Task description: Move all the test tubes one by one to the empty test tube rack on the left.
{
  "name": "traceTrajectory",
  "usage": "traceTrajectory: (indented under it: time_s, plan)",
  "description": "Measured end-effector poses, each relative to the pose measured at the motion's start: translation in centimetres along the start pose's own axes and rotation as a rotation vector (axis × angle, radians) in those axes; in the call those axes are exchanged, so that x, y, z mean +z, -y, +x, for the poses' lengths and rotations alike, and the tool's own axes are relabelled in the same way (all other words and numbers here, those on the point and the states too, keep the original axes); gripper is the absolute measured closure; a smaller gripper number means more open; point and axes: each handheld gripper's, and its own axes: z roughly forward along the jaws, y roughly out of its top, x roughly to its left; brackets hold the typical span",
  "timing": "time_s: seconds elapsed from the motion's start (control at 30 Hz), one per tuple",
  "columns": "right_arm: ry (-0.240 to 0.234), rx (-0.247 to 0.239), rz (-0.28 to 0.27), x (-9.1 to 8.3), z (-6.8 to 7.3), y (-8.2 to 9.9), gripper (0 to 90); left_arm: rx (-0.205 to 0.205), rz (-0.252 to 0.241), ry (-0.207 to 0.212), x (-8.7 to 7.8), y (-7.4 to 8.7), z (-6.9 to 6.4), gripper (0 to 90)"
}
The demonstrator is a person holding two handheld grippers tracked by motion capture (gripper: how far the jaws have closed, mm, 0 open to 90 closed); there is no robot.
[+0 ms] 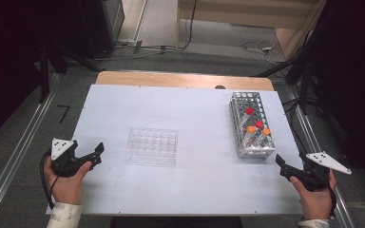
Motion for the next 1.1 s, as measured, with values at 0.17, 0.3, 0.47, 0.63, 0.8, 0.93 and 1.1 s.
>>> traceTrajectory:
  time_s: [0.17,0.3,0.47,0.63,0.8,0.93,1.1]
  plan:
    - [0.003,-0.013,-0.004,0.0,0.3,-0.1,11.1,0.005,-0.004,0.001,-0.1,0.0,-0.1,6.4]
    - [-0.004,-0.018,-0.007,0.0,0.5,-0.2,11.1,0.007,-0.003,0.0,0.0,0.0,-0.1,6.3]
    - [-0.009,-0.019,-0.01,0.0,0.7,-0.3,11.1,0.016,0.007,-0.001,0.0,0.1,-0.3,6.3]
    - [-0.016,-0.037,-0.007,0.1,1.1,-0.4,11.8,0.023,0.004,0.001,0.1,0.1,-0.4,6.3]
    - [-0.027,-0.054,-0.01,0.4,1.5,-0.7,15.5,0.03,-0.005,-0.005,0.0,0.0,-0.5,6.4]
    - [-0.04,-0.067,-0.013,1.0,1.9,-1.0,23.4,0.031,-0.005,-0.005,0.0,0.0,-0.6,6.4]
    - [-0.037,-0.081,-0.033,1.8,2.1,-1.3,37.5,0.031,-0.006,-0.005,0.0,0.0,-0.6,6.4]
